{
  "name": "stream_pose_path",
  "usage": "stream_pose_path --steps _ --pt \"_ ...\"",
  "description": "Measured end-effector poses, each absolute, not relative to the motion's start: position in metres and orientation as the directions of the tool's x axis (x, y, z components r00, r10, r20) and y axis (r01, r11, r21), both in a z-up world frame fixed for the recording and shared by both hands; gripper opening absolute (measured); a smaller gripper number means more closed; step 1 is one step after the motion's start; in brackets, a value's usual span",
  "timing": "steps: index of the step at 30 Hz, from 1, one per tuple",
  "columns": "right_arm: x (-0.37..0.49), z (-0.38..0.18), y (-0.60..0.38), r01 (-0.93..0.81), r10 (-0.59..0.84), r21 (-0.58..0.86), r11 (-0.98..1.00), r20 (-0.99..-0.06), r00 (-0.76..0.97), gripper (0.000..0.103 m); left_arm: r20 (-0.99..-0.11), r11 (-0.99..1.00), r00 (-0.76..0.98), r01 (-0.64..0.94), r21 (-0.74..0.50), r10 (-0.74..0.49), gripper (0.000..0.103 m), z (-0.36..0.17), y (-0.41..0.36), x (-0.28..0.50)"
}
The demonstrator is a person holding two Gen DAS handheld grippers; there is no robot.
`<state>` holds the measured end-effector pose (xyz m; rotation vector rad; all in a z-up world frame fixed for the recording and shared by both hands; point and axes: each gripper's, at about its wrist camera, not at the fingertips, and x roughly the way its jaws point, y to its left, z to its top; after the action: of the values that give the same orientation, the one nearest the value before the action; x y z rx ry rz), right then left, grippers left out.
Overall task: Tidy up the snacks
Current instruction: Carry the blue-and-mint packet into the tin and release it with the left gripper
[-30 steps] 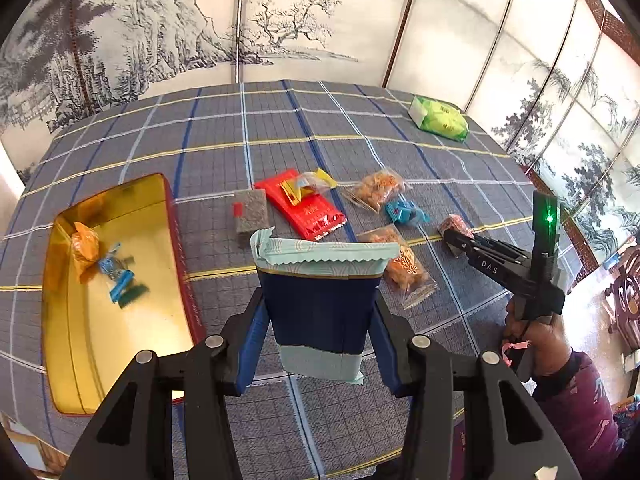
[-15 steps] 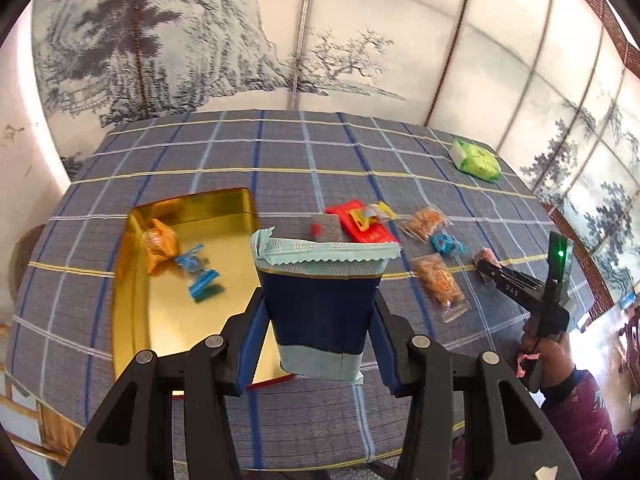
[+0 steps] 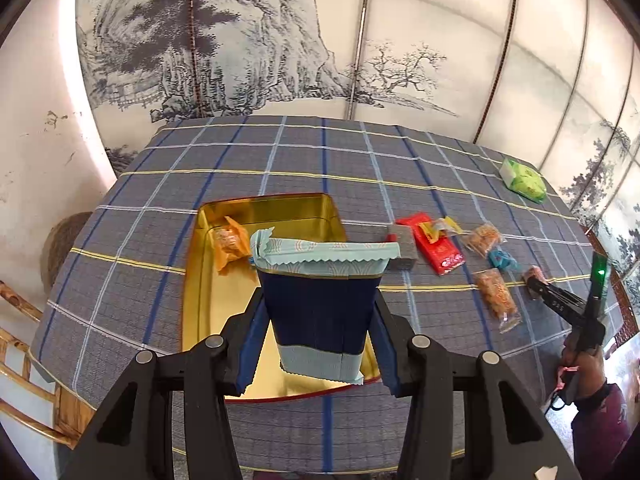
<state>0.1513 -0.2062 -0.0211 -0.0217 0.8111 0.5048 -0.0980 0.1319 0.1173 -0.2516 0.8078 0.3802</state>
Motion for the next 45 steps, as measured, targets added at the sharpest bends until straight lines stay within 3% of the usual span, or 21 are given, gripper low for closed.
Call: stream_pose_path --steps 21,45 --pt "0.152 -0.023 -0.204 -0.435 0.406 0.153 0.887 -0.706 0.581 0.025 -0.810 0.862 0.524 -0.505 -0.047 0.263 0.044 0.058 0.195 -0.078" --pt "0.153 -0.024 -0.204 -0.434 0.398 0.143 0.890 -0.709 0.582 0.025 -0.823 0.846 0.485 -0.533 -0.011 0.295 0.044 0.020 0.231 -0.050"
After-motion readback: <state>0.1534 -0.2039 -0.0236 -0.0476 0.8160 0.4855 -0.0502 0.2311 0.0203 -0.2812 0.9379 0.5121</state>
